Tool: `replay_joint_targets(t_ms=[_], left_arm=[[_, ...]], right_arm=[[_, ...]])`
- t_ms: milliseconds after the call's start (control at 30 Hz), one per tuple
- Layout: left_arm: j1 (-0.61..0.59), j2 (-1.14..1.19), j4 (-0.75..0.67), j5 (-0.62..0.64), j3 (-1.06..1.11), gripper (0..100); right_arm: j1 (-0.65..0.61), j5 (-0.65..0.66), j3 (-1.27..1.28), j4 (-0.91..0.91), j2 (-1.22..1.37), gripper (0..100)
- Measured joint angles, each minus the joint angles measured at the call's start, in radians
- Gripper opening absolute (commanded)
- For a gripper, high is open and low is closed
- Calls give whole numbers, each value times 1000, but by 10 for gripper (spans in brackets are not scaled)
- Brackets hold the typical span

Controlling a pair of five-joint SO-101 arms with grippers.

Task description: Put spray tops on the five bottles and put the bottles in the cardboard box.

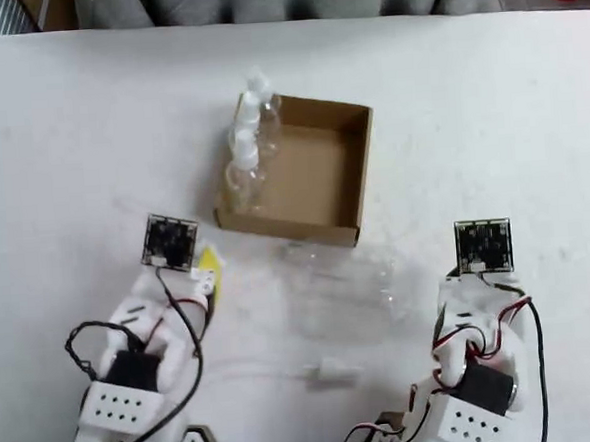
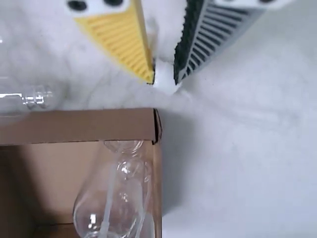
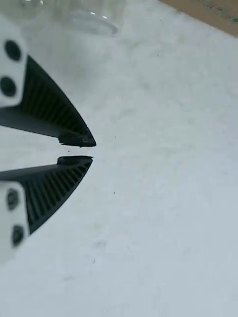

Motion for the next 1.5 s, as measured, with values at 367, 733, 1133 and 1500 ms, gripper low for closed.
replay_joint_targets(t_ms=[367, 733, 1133, 1500], left_arm=[[14, -77, 224, -227, 0, 72], [41, -80, 253, -270, 0, 72], [46, -80, 253, -270, 0, 72], [34, -80, 244, -270, 0, 72]], right_arm=[[2, 0, -316, 95, 600, 15], [-21, 107, -543, 299, 1056, 15], [-267, 40, -520, 270, 1056, 15], [-580, -61, -520, 209, 1056, 15]])
